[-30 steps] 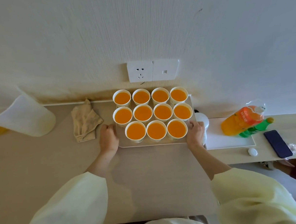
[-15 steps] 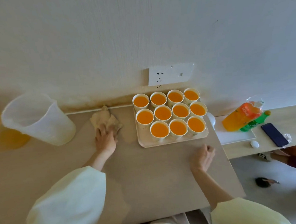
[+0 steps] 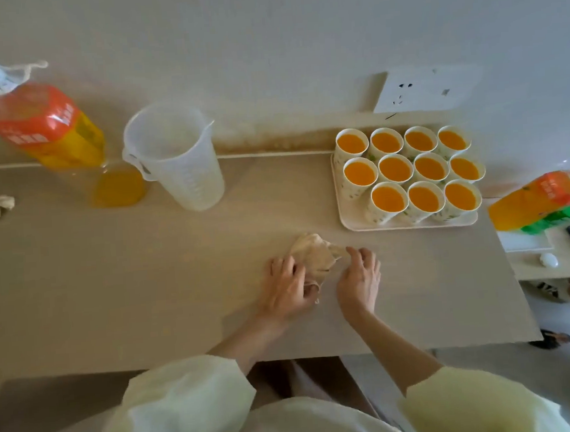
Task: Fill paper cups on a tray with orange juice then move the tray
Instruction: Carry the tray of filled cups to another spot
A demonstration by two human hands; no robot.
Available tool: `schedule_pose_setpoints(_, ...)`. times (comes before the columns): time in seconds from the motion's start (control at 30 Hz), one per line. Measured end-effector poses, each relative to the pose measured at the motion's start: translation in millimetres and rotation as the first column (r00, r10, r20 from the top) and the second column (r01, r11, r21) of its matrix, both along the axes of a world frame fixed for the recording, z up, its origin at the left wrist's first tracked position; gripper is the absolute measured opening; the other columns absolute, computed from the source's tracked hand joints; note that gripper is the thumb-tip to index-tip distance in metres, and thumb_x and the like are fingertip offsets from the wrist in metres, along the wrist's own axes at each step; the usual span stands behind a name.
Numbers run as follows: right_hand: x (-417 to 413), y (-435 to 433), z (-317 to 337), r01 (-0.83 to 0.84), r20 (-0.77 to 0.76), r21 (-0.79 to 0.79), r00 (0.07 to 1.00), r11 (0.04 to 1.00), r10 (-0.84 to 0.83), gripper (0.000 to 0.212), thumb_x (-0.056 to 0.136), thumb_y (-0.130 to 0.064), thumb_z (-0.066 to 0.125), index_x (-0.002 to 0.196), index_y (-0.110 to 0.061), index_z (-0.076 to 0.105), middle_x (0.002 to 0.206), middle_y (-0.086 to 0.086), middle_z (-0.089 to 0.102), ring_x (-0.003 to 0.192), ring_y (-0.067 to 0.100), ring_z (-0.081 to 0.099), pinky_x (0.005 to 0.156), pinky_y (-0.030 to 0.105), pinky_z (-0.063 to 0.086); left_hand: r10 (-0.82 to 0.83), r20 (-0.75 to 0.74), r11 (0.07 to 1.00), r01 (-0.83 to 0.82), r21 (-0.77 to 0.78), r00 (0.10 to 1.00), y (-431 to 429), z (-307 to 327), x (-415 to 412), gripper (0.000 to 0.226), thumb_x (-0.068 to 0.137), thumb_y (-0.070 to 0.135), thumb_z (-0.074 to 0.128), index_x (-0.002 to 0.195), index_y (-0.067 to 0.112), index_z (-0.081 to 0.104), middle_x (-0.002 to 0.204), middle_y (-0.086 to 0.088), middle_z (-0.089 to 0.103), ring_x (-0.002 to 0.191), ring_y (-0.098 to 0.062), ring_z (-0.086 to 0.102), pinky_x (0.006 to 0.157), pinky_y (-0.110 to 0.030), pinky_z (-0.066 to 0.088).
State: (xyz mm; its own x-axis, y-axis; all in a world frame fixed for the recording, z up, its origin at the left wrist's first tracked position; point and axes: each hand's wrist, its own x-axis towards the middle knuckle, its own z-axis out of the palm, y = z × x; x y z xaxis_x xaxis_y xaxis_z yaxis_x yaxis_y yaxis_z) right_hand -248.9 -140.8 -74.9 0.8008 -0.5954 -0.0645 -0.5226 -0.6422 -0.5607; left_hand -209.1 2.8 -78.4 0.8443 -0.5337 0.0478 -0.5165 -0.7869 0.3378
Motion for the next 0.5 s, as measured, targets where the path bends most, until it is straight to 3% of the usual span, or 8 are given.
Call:
schedule_pose_setpoints(0.1,-8,6,-6,-0.088,-0.035,-0.006,0.996,0.996,0.087,0.058,0.08,-0.022,0.026,0.126,-0.007,0.057,0.132,0.015,0.05,0.114,0.038,0.045,0.098,0.047,0.038,0.021,-0.054,0.999,-0.02,0.032,0.998,-7,-9,-4,0.059,0.069,0.045,0.058,0.122,0.018,0.055,0.127,-0.012,0.051,0.113,-0.038,0.05,0.094,-0.052,0.039)
schedule_pose_setpoints(0.17,-13,4,-12,-0.118,-0.065,-0.019,0.991,0.993,0.117,0.052,0.09,-0.013,0.032,0.14,-0.009,0.046,0.148,0.013,0.04,0.129,0.035,0.037,0.108,0.045,0.03,-0.054,-0.048,0.993,0.058,0.106,0.997,-7,-13,-5,0.066,0.078,0.042,0.058,0.141,0.027,0.042,0.149,-0.01,0.038,0.135,-0.036,0.036,0.102,-0.055,0.033)
schedule_pose_setpoints(0.27,-21,11,-15,-0.167,-0.097,-0.056,0.982,0.984,0.161,0.054,0.097,-0.005,0.036,0.15,-0.008,0.028,0.158,0.012,0.024,0.144,0.029,0.022,0.118,0.04,0.014,-0.111,-0.095,0.993,0.114,0.032,0.989,2,-18,-2,0.05,0.092,0.027,0.052,0.142,0.029,0.043,0.156,-0.004,0.027,0.143,-0.033,0.024,0.109,-0.054,0.023)
schedule_pose_setpoints(0.33,-20,26,-15,-0.261,-0.12,-0.065,0.96,0.963,0.252,0.053,0.1,-0.008,0.034,0.152,-0.007,0.022,0.161,0.014,0.016,0.148,0.027,0.012,0.121,0.039,0.005,-0.091,-0.057,0.995,0.093,0.041,0.994,28,-20,-2,0.049,0.091,0.018,0.051,0.139,0.028,0.048,0.155,-0.004,0.03,0.141,-0.033,0.028,0.108,-0.051,0.029)
schedule_pose_setpoints(0.4,-10,50,-12,-0.346,-0.145,-0.048,0.931,0.937,0.336,0.056,0.102,-0.011,0.034,0.154,-0.008,0.013,0.162,0.013,0.006,0.15,0.024,0.001,0.12,0.036,-0.004,-0.009,-0.008,0.999,0.009,0.045,1.0,77,-23,-3,0.053,0.082,0.012,0.056,0.133,0.026,0.055,0.149,-0.007,0.04,0.135,-0.034,0.039,0.101,-0.05,0.04)
schedule_pose_setpoints(0.5,5,88,-11,-0.429,-0.178,-0.033,0.891,0.903,0.417,0.06,0.102,-0.019,0.037,0.154,-0.009,0.009,0.162,0.014,-0.001,0.15,0.025,-0.005,0.118,0.035,-0.01,0.201,0.022,0.977,-0.202,0.068,0.979,162,-22,2,0.056,0.075,0.004,0.057,0.13,0.019,0.057,0.146,-0.01,0.044,0.133,-0.036,0.042,0.096,-0.051,0.042)
